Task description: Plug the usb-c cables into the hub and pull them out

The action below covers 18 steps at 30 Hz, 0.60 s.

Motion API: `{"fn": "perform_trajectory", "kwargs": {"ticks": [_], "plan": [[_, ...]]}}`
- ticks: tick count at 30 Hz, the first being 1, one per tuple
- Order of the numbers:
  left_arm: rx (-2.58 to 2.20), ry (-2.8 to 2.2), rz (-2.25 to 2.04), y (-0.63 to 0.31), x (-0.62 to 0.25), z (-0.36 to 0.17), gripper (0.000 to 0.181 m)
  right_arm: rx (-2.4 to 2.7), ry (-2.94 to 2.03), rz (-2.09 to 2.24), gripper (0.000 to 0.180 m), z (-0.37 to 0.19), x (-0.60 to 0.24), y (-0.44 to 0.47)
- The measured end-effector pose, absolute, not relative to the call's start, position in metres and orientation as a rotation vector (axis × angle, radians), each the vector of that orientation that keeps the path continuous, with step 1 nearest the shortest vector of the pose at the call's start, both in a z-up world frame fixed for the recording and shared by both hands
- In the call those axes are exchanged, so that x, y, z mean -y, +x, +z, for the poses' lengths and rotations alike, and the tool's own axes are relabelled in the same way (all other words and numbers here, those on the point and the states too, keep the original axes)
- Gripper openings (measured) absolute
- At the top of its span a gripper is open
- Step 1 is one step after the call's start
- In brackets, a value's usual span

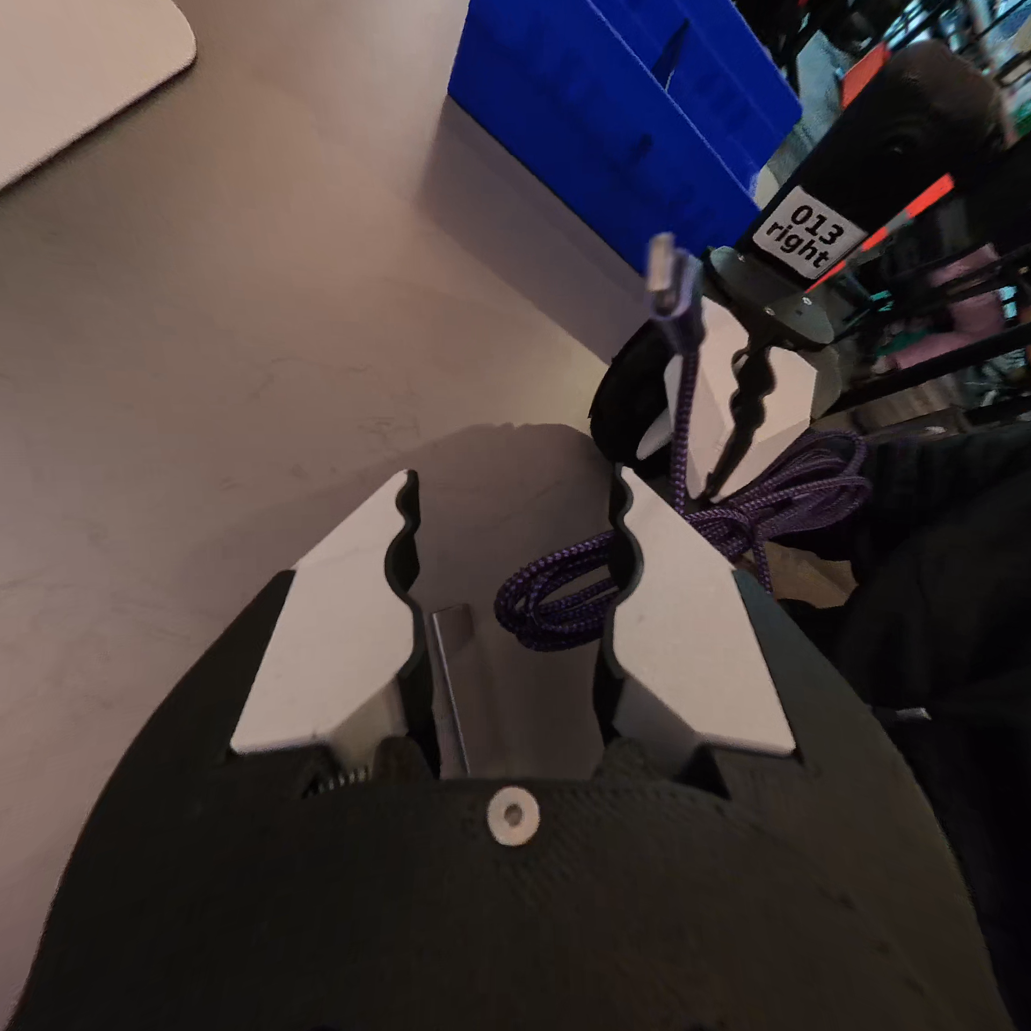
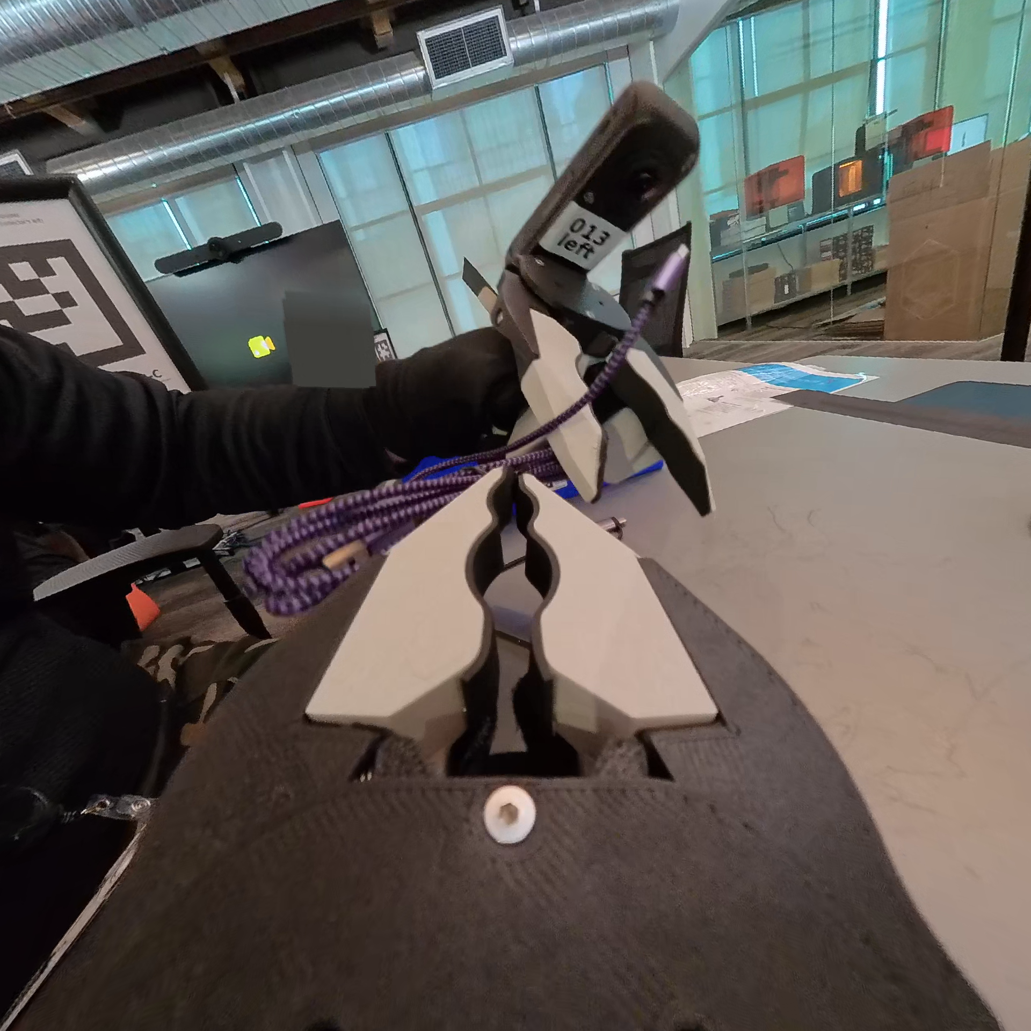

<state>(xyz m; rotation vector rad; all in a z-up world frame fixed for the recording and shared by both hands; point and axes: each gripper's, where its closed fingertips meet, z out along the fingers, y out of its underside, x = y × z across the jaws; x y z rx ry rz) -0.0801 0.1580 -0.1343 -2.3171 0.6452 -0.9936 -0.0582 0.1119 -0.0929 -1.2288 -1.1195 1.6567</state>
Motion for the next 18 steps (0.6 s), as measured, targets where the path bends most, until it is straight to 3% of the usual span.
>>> {"fn": "perform_trajectory", "kwargs": {"ticks": [9, 18], "plan": [[-0.671, -2.333, -0.721, -0.109, -0.171, -0.116, 0.074, 1.092, -1.246, 1.671, 0.0, -0.093, -0.116, -0.057], [-0.678, -2.565, -0.604, -0.127, -0.159, -0.168, 0.071, 1.074, -1.237, 1.686, 0.0, -0.09, -0.118, -0.055]]}}
